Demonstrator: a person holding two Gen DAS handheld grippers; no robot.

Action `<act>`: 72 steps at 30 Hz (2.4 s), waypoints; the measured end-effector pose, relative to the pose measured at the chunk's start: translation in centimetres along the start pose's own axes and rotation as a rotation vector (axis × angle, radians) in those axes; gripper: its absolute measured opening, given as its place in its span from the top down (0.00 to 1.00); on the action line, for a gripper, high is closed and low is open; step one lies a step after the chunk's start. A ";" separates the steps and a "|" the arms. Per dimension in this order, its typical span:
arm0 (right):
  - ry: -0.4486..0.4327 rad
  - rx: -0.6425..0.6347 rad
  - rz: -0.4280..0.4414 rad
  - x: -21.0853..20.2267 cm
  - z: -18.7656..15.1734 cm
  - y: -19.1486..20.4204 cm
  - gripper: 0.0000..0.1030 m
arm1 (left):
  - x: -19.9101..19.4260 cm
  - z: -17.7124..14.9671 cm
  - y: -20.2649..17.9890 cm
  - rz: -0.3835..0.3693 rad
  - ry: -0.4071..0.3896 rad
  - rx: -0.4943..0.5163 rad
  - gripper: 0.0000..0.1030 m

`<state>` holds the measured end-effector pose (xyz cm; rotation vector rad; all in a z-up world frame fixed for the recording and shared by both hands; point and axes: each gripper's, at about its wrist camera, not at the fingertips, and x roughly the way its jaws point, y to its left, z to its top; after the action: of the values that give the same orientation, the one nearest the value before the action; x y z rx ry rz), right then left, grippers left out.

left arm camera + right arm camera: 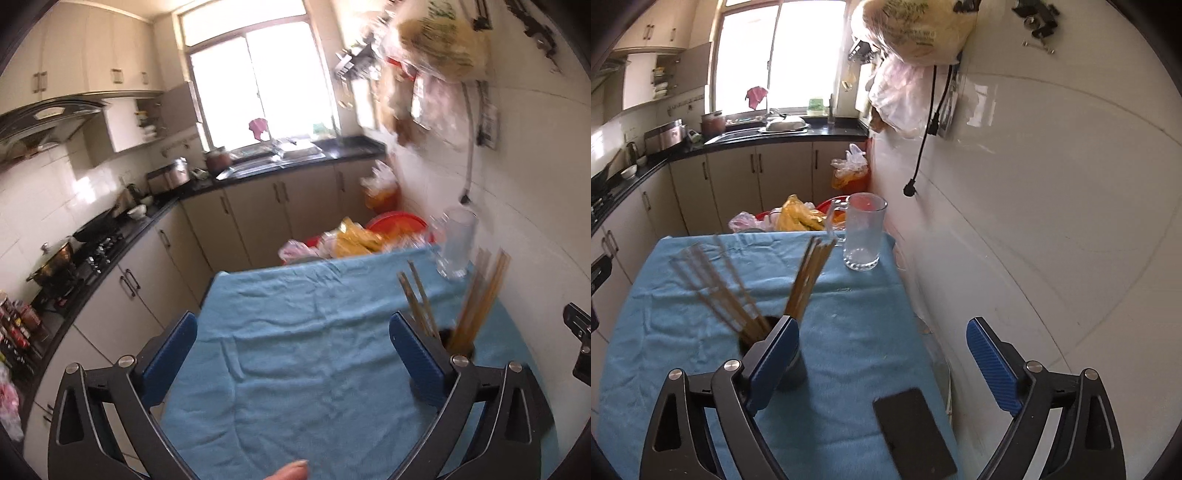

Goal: Organize utensils

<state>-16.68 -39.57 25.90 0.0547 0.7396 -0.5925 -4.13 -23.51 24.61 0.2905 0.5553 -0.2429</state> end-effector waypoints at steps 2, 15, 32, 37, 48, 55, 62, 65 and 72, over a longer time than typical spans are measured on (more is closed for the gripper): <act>0.004 0.003 0.010 -2.0 -1.0 0.2 0.08 | -0.8 -0.6 0.1 -0.013 0.018 0.034 0.00; 0.062 -0.038 0.065 -6.9 -6.0 2.5 0.06 | -4.3 -5.2 0.8 -0.099 0.092 0.075 0.00; 0.063 -0.081 0.093 -7.1 -6.1 3.3 0.06 | -5.0 -6.1 1.1 -0.097 0.128 0.042 0.00; 0.071 -0.084 0.101 -6.9 -6.2 3.3 0.06 | -4.9 -6.1 1.1 -0.100 0.132 0.041 0.00; 0.090 -0.088 0.109 -6.3 -6.3 3.5 0.06 | -4.4 -6.5 0.6 -0.105 0.144 0.046 0.00; 0.103 -0.088 0.112 -5.9 -6.4 3.5 0.06 | -4.3 -6.5 0.6 -0.105 0.145 0.045 0.00; 0.112 -0.092 0.116 -5.5 -6.5 3.7 0.06 | -3.9 -7.1 0.7 -0.103 0.152 0.039 0.00; 0.116 -0.093 0.118 -5.4 -6.5 3.9 0.06 | -3.7 -7.3 0.7 -0.101 0.156 0.035 0.00; 0.121 -0.097 0.124 -5.0 -6.5 4.1 0.06 | -3.6 -7.3 0.9 -0.095 0.162 0.031 0.00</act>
<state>-21.45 -32.04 23.68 0.0464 0.8746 -0.4377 -10.31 -19.76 20.86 0.3163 0.7267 -0.3224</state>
